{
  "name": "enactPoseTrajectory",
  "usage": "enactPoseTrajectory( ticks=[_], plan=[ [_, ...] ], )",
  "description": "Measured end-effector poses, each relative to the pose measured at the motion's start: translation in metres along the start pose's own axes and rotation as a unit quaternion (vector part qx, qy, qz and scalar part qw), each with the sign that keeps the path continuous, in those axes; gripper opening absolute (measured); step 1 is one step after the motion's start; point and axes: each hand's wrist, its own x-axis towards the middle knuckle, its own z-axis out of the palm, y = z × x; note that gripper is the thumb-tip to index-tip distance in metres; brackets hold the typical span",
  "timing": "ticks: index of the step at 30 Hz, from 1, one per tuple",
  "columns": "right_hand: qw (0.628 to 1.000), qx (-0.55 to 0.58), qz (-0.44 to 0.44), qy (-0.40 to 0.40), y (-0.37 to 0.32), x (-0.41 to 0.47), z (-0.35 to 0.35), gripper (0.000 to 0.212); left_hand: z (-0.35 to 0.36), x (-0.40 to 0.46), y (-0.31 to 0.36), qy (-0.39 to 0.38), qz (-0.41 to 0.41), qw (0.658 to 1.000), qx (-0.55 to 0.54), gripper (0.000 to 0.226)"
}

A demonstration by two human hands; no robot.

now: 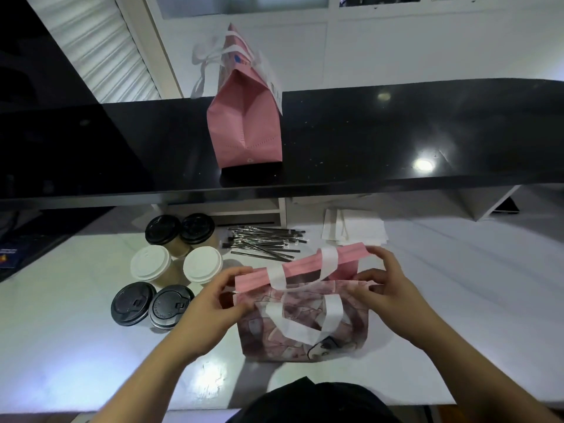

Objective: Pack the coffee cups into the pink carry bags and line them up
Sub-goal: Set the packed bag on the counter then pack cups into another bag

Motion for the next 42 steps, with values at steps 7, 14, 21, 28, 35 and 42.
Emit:
enactPoseTrajectory(
  ticks=[7, 14, 21, 28, 35, 42],
  plan=[
    [0.965, -0.203, -0.151, 0.071, -0.001, 0.007, -0.003, 0.041, 0.002, 0.006, 0.01, 0.06, 0.058, 0.988, 0.131, 0.046],
    [0.934, -0.274, -0.21, 0.089, 0.009, 0.004, 0.007, 0.043, 0.01, 0.007, 0.024, 0.061, 0.174, 0.95, 0.251, 0.046],
    [0.835, -0.408, -0.348, 0.127, 0.024, 0.005, 0.005, 0.02, 0.005, 0.011, 0.019, 0.031, 0.226, 0.92, 0.32, 0.026],
    [0.862, -0.373, -0.317, 0.13, 0.023, 0.004, 0.009, 0.024, 0.005, 0.015, 0.014, 0.043, 0.209, 0.906, 0.366, 0.053],
    [0.848, -0.42, -0.312, 0.081, 0.004, 0.014, 0.007, 0.017, 0.006, 0.025, 0.027, 0.02, 0.232, 0.888, 0.396, 0.042],
    [0.84, -0.444, -0.313, 0.001, -0.03, 0.022, 0.019, 0.023, 0.019, 0.033, 0.037, 0.007, 0.183, 0.907, 0.38, 0.021]
  ],
)
